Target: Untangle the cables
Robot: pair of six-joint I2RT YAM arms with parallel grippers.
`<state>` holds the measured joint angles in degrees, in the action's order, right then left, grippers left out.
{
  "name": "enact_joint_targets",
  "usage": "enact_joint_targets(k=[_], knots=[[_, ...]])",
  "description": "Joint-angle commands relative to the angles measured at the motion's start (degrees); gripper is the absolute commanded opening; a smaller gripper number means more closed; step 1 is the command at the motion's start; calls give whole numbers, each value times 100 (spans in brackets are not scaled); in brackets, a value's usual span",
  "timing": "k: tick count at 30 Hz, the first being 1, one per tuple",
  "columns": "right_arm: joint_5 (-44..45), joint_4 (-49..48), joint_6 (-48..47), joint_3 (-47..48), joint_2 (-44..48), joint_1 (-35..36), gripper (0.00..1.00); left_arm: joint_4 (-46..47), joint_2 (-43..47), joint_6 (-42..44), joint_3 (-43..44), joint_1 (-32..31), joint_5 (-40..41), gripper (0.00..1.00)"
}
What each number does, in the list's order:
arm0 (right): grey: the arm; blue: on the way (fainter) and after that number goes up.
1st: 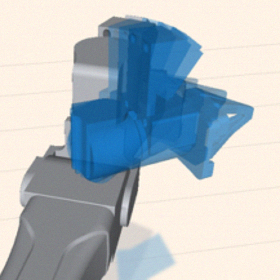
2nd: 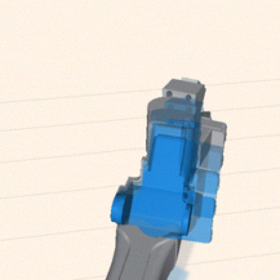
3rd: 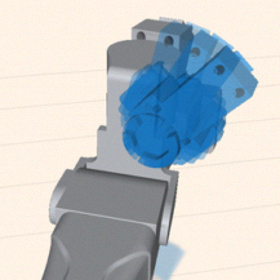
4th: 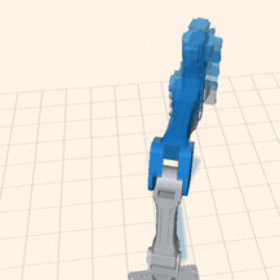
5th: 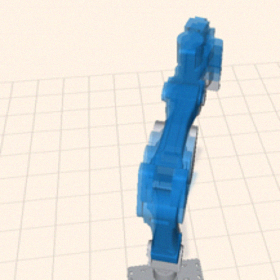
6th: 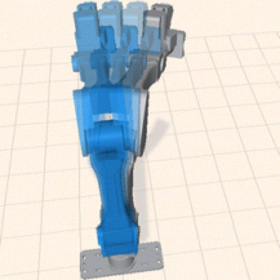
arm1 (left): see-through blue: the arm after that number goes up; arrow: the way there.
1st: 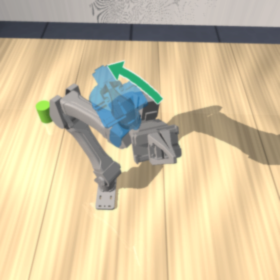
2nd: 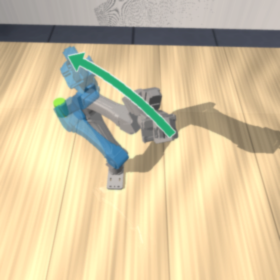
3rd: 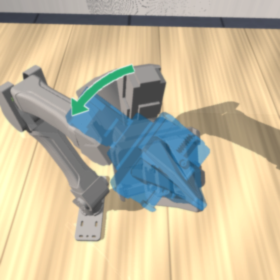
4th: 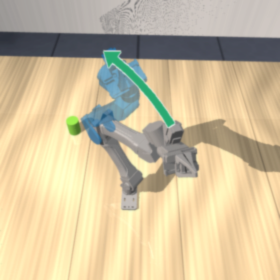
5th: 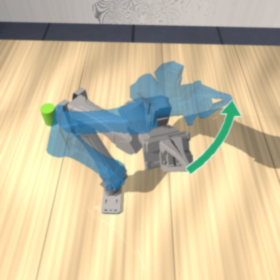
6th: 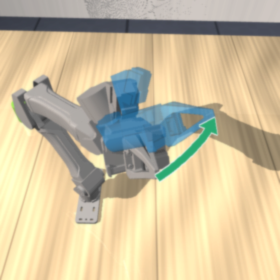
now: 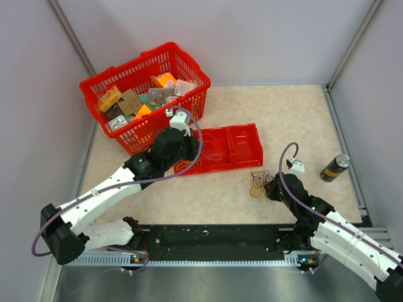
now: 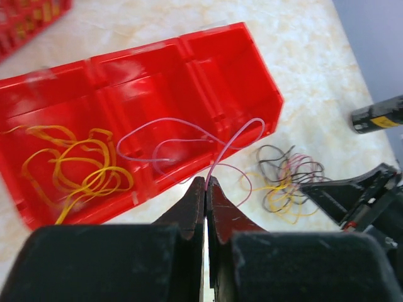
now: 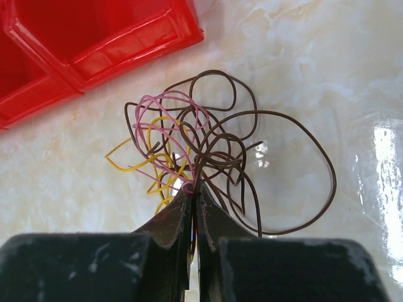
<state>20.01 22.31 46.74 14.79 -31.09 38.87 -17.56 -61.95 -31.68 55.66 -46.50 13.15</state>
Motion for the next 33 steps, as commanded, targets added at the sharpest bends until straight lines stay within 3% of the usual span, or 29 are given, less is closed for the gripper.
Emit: enact_joint_targets(k=[1, 14, 22, 25, 33], knots=[[-287, -218, -42, 60, 77, 24, 0, 956, -658, -137, 717, 124, -964, 0], [-647, 54, -7, -90, 340, 24, 0, 271, -2750, -663, 1579, 510, -664, 0], [-981, 362, -191, 94, 324, 33, 0, 307, -3551, -989, 1957, 616, -1086, 0], [-1052, 695, -288, 383, 148, 24, 0, 121, -3692, -1094, 2046, 677, -1191, 0], [-1254, 1004, -473, 850, -116, 24, 0, 658, -3411, -1349, 1387, 730, -911, 1]])
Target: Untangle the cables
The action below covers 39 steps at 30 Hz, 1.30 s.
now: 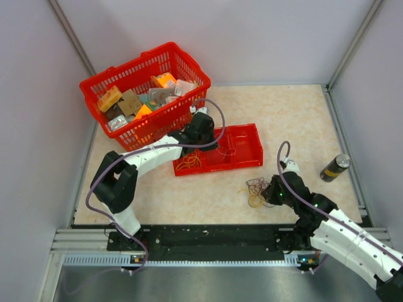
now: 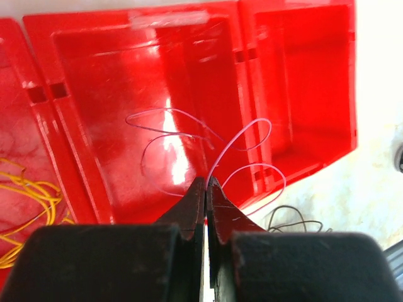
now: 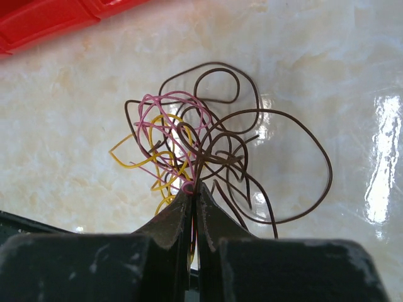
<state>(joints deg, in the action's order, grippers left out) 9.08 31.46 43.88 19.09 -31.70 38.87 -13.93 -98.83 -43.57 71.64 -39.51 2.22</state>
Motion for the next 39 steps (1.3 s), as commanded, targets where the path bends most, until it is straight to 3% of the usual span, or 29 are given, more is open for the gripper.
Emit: enact_joint_targets(k=[1, 5, 6, 11, 16, 20, 24, 26, 28, 33, 39], knots=[[-170, 97, -195, 437, -64, 24, 0, 295, 311, -160, -255, 39, 269, 1], [-187, 97, -230, 481, -99, 24, 0, 260, 303, -108, -273, 40, 358, 1], [-196, 97, -248, 508, -117, 24, 0, 268, 303, -73, -264, 48, 289, 6], [-240, 36, -371, 482, -266, 24, 0, 550, 706, 243, -659, 57, -63, 54], [-652, -403, -476, 385, -415, 24, 0, 461, 1531, 639, -1168, 57, -529, 80], [-1381, -729, -494, 341, -591, 33, 0, 1005, 2322, 640, -1862, 48, -1187, 76], [-1848, -1115, -372, 201, -706, 155, 1, 1700, 2666, 604, -2337, -100, -2127, 55], [-2032, -1483, -292, 52, -732, 243, 1, 1885, 2745, 665, -2548, -372, -2339, 49], [-2234, -2018, -231, -115, -784, 314, 1, 1877, 2833, 840, -2733, -732, -2288, 51], [-2569, -3093, -239, -529, -1048, 331, 0, 1701, 3123, 1088, -3190, -1761, -1542, 69], [-2525, -3007, -538, -442, -1084, 340, 0, 1255, 3361, 1166, -3700, -2052, -978, 65]])
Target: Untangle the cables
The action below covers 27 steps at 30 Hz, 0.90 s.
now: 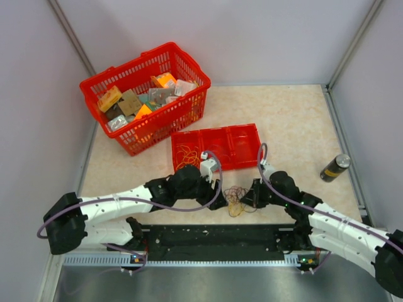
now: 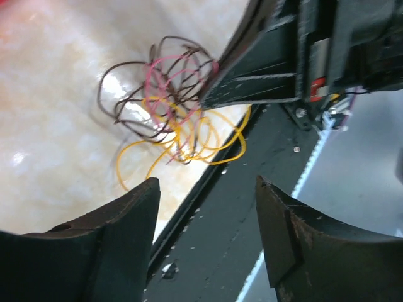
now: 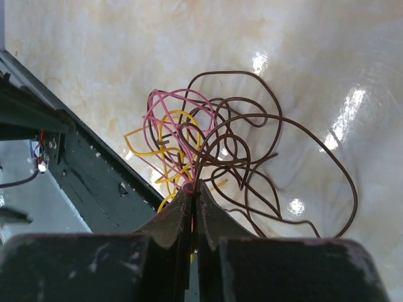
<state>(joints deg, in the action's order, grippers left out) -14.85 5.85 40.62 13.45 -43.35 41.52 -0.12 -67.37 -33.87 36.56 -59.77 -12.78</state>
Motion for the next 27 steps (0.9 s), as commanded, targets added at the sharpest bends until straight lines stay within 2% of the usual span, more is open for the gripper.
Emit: enact_joint_targets(k=[1, 3, 9, 12, 18, 20, 23, 27], knots=[[-141, -401, -204, 131, 108, 76, 0, -216, 199, 231, -210, -26, 583, 61], [-185, -330, -178, 114, 239, 76, 0, -278, 120, 319, -245, -44, 679, 59], [-246, -321, -46, -36, 468, 76, 0, -392, -416, 784, 88, -44, 776, 69], [-281, -277, -2, -36, 486, 67, 0, -594, -820, 961, 351, -53, 715, 68], [-168, -146, 113, -124, 723, 67, 0, -428, -865, 873, 335, -87, 574, 42], [-62, -58, 130, -106, 767, 67, 0, -445, -760, 882, 317, -88, 627, 29], [-9, -13, 122, -80, 723, 67, 0, -585, -637, 952, 361, -79, 802, 1], [367, 284, 156, 60, 600, 67, 0, -840, -287, 961, 388, -96, 1215, 0]])
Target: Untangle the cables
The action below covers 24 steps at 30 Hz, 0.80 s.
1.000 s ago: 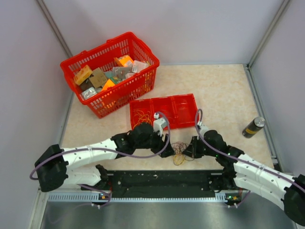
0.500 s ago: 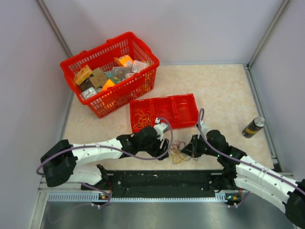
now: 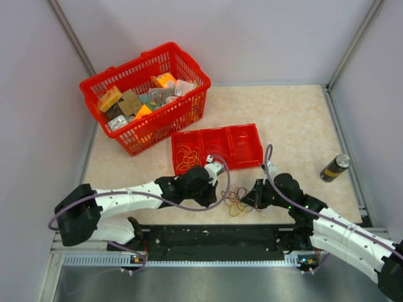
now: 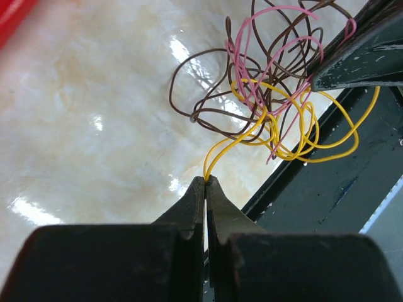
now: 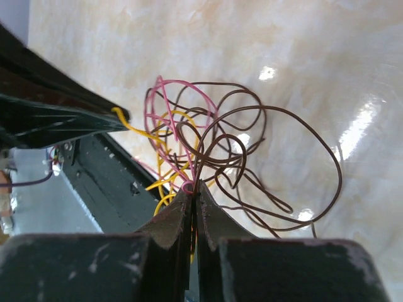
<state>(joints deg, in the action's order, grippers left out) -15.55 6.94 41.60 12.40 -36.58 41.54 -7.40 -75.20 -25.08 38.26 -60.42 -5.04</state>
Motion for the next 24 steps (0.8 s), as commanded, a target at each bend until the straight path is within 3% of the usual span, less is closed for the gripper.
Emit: enact_joint_targets(k=[1, 7, 15, 24], knots=[[683, 359, 102, 209, -95, 65, 0, -147, 654, 74, 182, -31, 747, 0], [2283, 1344, 716, 254, 89, 74, 0, -350, 2348, -49, -151, -31, 1654, 0], [2539, 1459, 876, 69, 836, 74, 0, 590, 4231, -260, -1066, -13, 1453, 0], [2724, 1731, 910, 95, 766, 65, 5, 38, 5093, 161, -592, -22, 1759, 0]])
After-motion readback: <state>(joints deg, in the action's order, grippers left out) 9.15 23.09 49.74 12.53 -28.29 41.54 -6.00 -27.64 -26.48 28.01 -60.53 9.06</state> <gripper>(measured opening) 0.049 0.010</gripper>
